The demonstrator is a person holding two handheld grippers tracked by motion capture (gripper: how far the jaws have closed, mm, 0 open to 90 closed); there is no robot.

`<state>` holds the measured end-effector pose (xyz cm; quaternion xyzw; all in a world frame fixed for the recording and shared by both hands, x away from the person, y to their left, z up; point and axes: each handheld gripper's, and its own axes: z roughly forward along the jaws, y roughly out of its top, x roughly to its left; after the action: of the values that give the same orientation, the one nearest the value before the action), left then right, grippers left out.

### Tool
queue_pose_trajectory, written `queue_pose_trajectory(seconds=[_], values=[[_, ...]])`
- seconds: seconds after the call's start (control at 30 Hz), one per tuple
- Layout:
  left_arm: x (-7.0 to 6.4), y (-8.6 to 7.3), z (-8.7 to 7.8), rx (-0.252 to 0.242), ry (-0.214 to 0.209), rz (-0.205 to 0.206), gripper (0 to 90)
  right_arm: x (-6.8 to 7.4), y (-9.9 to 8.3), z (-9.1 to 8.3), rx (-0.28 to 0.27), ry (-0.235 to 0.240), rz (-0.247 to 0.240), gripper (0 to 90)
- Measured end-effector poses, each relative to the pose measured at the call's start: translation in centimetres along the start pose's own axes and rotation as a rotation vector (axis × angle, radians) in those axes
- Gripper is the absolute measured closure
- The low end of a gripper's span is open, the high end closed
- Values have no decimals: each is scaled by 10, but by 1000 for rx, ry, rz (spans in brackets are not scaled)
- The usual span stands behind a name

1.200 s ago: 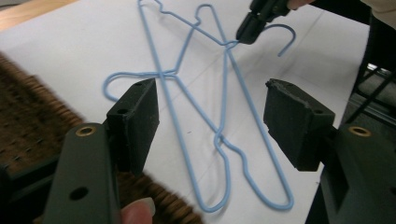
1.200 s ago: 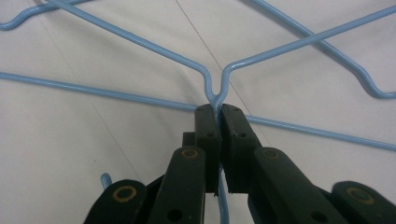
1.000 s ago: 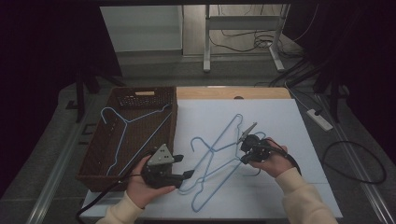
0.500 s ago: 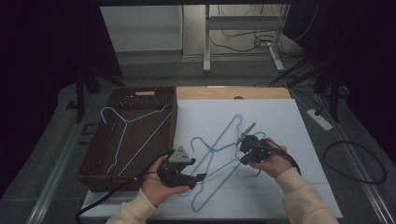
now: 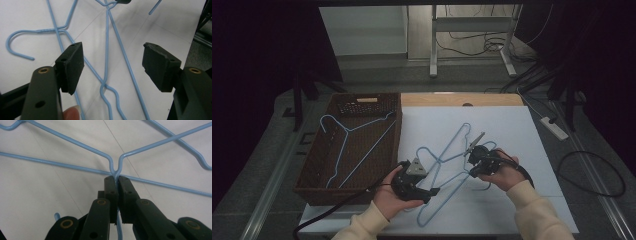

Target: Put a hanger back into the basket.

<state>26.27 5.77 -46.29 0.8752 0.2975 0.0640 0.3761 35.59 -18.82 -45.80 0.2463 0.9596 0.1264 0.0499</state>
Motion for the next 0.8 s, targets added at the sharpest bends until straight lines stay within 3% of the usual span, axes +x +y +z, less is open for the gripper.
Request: queue_pose_trajectory(seconds=[0.07,0.1,0.17,0.23,0.47,0.8], values=[[-2,2,3,13,3,12,337,1,0,0,0,-2,-2,866],[-6,4,6,38,25,39,331,1,0,0,-1,-2,-3,866],[-12,7,11,38,48,54,322,2,0,-1,5,-1,-4,865],[-14,10,17,35,19,34,338,3,0,-2,6,-2,-4,865],[-16,13,44,97,36,41,335,4,-3,-3,7,-5,-7,865],[-1,8,66,111,30,3,380,4,-4,-3,2,1,-3,865]])
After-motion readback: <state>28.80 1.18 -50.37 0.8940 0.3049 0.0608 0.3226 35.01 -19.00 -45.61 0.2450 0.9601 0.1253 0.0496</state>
